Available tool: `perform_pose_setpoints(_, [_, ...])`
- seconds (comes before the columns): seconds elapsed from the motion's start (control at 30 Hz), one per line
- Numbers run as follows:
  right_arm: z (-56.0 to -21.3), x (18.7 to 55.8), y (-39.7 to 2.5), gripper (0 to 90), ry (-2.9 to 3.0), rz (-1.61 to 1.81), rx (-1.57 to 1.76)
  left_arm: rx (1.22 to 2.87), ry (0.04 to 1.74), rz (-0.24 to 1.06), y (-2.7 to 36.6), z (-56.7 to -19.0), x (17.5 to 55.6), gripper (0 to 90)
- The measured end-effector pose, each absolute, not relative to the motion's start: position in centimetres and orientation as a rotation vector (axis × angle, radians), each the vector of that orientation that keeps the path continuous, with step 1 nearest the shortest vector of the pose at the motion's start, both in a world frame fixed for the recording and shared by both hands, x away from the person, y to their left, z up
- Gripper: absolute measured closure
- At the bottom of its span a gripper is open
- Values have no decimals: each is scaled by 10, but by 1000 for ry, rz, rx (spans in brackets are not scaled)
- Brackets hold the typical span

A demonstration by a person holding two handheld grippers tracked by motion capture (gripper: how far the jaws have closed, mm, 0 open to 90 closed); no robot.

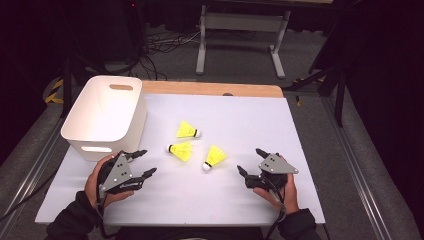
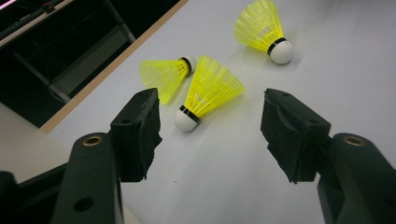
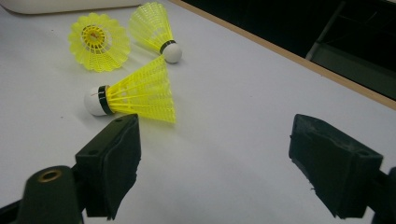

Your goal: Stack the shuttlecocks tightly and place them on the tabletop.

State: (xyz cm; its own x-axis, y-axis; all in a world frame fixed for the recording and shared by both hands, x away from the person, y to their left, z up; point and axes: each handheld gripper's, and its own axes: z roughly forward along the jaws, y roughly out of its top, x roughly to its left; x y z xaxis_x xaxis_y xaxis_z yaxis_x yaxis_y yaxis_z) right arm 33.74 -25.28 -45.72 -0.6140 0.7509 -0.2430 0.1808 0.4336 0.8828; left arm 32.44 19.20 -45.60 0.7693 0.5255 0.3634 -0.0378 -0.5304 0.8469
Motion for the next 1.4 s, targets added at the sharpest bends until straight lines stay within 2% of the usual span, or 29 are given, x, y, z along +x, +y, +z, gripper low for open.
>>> perform_pose_setpoints(0.77, [-458,338,-250,162,2070,1155,779,1978,495,670,234,-481,308,157])
perform_pose_setpoints(1.4, [-444,334,-240,176,2101,1215,728,1920,592,636,268,-488,300,80])
